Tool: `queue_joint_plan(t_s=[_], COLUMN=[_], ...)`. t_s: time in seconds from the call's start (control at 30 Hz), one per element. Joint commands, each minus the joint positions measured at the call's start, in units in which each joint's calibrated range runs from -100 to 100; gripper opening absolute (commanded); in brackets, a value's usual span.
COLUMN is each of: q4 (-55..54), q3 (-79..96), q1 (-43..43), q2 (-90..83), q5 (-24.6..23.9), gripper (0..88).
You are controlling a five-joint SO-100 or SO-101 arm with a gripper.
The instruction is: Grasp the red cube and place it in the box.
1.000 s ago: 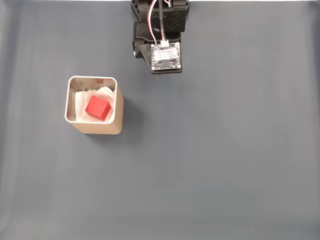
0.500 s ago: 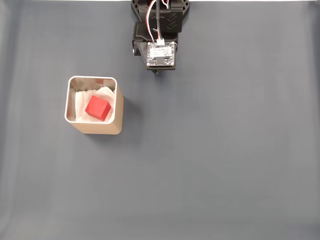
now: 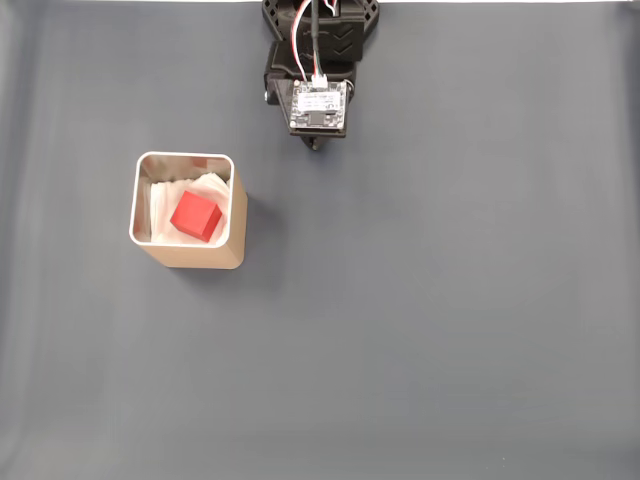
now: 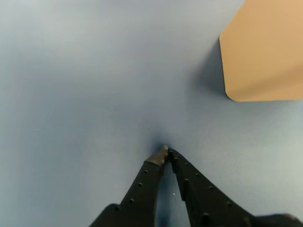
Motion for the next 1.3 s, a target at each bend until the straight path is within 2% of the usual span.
queue_joint_plan(t_s=[0.0,0.17,0.33,1.27], q4=[3.5,4.9,5.5,5.5], q3=[0.5,0.5,0.5,0.5], q1=[-0.4,-0.2,-0.2,-0.2], q2=[-0.7,-0.7,-0.7,-0.7], q5=[-0.6,-0.6,1.7,1.8], gripper=[0.2,0.8,0.8,0.8])
